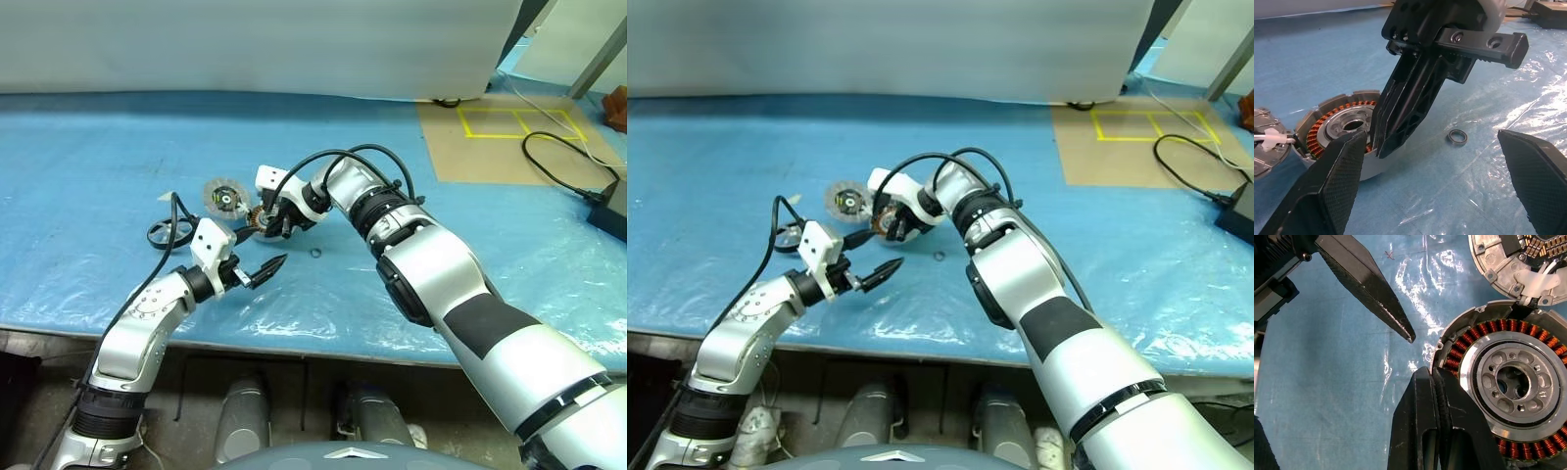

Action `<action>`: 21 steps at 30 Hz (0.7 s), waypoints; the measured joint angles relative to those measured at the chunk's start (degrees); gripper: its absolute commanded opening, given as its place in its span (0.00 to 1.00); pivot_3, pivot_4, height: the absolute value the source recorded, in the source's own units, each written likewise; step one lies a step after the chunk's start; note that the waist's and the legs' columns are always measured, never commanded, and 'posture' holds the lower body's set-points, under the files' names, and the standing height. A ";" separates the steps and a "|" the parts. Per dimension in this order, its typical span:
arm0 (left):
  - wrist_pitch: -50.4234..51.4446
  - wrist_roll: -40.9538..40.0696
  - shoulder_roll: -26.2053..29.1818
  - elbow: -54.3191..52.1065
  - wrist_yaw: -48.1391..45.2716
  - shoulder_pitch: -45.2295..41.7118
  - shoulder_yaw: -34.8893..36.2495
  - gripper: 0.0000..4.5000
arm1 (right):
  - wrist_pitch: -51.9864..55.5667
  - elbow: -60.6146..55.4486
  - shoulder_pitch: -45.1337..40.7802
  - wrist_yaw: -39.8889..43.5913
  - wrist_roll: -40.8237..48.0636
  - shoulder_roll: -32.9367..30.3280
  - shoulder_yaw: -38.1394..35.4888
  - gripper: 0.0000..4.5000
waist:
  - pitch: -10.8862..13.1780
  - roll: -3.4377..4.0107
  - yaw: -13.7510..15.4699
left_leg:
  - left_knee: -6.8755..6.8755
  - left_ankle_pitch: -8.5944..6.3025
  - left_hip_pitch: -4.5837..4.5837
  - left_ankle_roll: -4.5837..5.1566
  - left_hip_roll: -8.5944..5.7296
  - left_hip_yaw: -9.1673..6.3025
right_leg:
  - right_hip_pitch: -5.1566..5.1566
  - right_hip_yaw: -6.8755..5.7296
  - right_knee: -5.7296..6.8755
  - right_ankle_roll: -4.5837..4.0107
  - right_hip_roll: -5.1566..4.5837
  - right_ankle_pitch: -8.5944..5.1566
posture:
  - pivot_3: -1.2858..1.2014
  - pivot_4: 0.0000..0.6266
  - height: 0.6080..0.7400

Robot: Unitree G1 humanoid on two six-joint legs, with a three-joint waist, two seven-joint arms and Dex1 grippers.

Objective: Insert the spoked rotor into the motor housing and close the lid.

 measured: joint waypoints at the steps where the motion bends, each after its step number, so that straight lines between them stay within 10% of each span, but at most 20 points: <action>1: 0.00 -0.03 0.00 0.02 -0.04 0.01 0.00 1.00 | 1.64 -0.47 0.00 0.84 0.11 -0.02 0.11 0.00 | 0.00 0.00 -0.01 | 0.00 0.00 0.00 0.00 0.00 0.00 | 0.00 0.00 0.00 0.00 0.00 0.00 | 0.52 0.24 1.00; 14: -0.13 -0.11 -0.16 1.87 -1.45 -2.22 -0.05 1.00 | 12.63 -6.92 0.65 2.83 0.82 2.47 3.32 0.00 | 0.01 0.01 -0.20 | -0.05 -0.07 0.06 -0.25 0.00 0.00 | 0.01 0.01 0.00 0.00 0.00 0.00 | 0.52 0.24 1.00; 21: 0.47 -1.13 1.40 1.52 -2.81 -1.24 0.84 1.00 | 8.64 -8.22 3.36 0.90 1.01 2.41 5.05 0.34 | 0.01 0.01 -0.24 | -0.06 0.01 0.09 -0.39 0.00 0.00 | 0.03 0.01 0.02 0.01 0.01 0.00 | 0.52 0.24 1.00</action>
